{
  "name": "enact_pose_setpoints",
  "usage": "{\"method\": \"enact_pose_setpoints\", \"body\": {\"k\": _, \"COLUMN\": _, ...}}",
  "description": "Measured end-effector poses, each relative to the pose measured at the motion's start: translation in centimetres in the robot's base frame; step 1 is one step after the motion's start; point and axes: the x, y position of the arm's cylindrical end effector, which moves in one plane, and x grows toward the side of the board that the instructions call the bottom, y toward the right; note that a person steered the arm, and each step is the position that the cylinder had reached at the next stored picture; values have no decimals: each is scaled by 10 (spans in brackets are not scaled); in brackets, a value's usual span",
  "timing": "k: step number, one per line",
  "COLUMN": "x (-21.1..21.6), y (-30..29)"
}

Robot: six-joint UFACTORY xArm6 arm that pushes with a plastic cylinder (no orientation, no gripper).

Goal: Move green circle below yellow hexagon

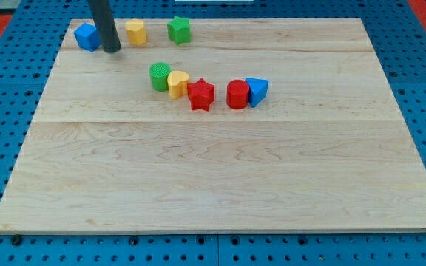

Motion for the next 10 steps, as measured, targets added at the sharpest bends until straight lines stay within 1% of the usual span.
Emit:
{"method": "enact_pose_setpoints", "body": {"k": 1, "x": -12, "y": -47}}
{"method": "enact_pose_setpoints", "body": {"k": 2, "x": -30, "y": -57}}
{"method": "enact_pose_setpoints", "body": {"k": 3, "x": -11, "y": -26}}
{"method": "enact_pose_setpoints", "body": {"k": 4, "x": 5, "y": 78}}
{"method": "enact_pose_setpoints", "body": {"k": 5, "x": 54, "y": 161}}
{"method": "enact_pose_setpoints", "body": {"k": 6, "x": 77, "y": 132}}
{"method": "enact_pose_setpoints", "body": {"k": 7, "x": 53, "y": 72}}
{"method": "enact_pose_setpoints", "body": {"k": 8, "x": 32, "y": 48}}
{"method": "enact_pose_setpoints", "body": {"k": 9, "x": 38, "y": 39}}
{"method": "enact_pose_setpoints", "body": {"k": 10, "x": 49, "y": 15}}
